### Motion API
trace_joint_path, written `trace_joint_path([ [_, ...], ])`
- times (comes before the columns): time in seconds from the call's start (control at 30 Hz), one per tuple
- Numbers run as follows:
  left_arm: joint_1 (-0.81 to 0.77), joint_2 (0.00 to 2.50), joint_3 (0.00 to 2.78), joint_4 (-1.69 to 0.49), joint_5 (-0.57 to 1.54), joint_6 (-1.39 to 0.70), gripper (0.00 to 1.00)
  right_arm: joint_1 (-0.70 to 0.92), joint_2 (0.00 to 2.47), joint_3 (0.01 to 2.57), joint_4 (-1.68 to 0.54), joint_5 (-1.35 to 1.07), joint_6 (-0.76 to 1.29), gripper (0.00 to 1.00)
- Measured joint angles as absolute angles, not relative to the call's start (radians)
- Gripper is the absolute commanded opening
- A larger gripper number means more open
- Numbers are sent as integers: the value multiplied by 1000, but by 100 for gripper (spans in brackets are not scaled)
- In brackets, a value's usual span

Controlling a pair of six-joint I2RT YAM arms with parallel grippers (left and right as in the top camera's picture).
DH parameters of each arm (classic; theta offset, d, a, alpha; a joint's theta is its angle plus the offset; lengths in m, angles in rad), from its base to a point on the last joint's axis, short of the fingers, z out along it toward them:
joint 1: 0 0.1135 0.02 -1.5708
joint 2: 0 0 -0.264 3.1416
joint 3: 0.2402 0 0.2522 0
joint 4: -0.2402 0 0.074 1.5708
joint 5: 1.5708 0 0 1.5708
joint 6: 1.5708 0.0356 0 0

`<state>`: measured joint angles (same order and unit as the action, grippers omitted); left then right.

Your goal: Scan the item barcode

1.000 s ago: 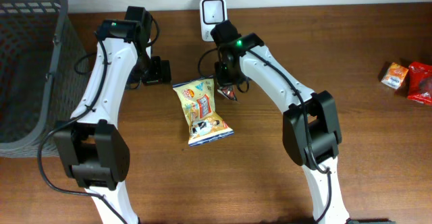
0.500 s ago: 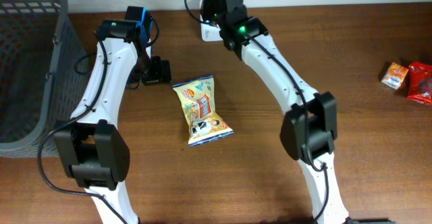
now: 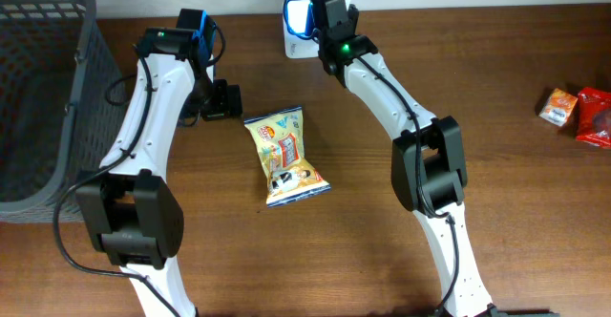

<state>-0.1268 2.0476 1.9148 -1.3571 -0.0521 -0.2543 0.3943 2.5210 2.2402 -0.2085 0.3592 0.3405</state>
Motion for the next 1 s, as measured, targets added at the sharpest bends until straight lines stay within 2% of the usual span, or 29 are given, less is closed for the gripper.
trace_joint_path([
  [0.1,-127,2048,1915,-1357,-52,-254,99,360,2483,2240,-311,400,341,4],
  [0.17,-127,2048,1914,-1360,-52,-254,99,281,2397,2241,-474,411,341,4],
  [0.23,-127,2048,1915,-1357,-52,-254,99,82,2280,2254,-661,437,344,4],
  [0.33,-127,2048,1914,-1358,-52,-254,99,-207,2271,2249,-949,447,345,4],
  [0.47,-127,2048,1914,-1357,-52,-254,99,-437,2285,2199,-949,447,345,4],
  [0.5,-127,2048,1914,-1357,-52,-254,99,-480,2290,2170,-918,447,344,12],
  [0.53,-127,2048,1914,-1357,-52,-254,99,-510,2294,2146,-890,447,341,13],
  [0.57,-127,2048,1914,-1357,-52,-254,99,-545,2296,2107,-855,445,340,23],
  [0.63,-127,2048,1914,-1357,-52,-254,99,-570,2296,2063,-811,444,345,53],
  [0.67,-127,2048,1914,-1357,-52,-254,99,-576,2296,2051,-808,444,338,63],
  [0.87,-127,2048,1914,-1357,-52,-254,99,-568,2293,2049,-853,405,337,69],
  [0.93,-127,2048,1914,-1357,-52,-254,99,-531,2233,2042,-856,375,337,81],
  [1.0,-127,2048,1914,-1358,-52,-254,99,-469,2097,2038,-862,334,337,83],
])
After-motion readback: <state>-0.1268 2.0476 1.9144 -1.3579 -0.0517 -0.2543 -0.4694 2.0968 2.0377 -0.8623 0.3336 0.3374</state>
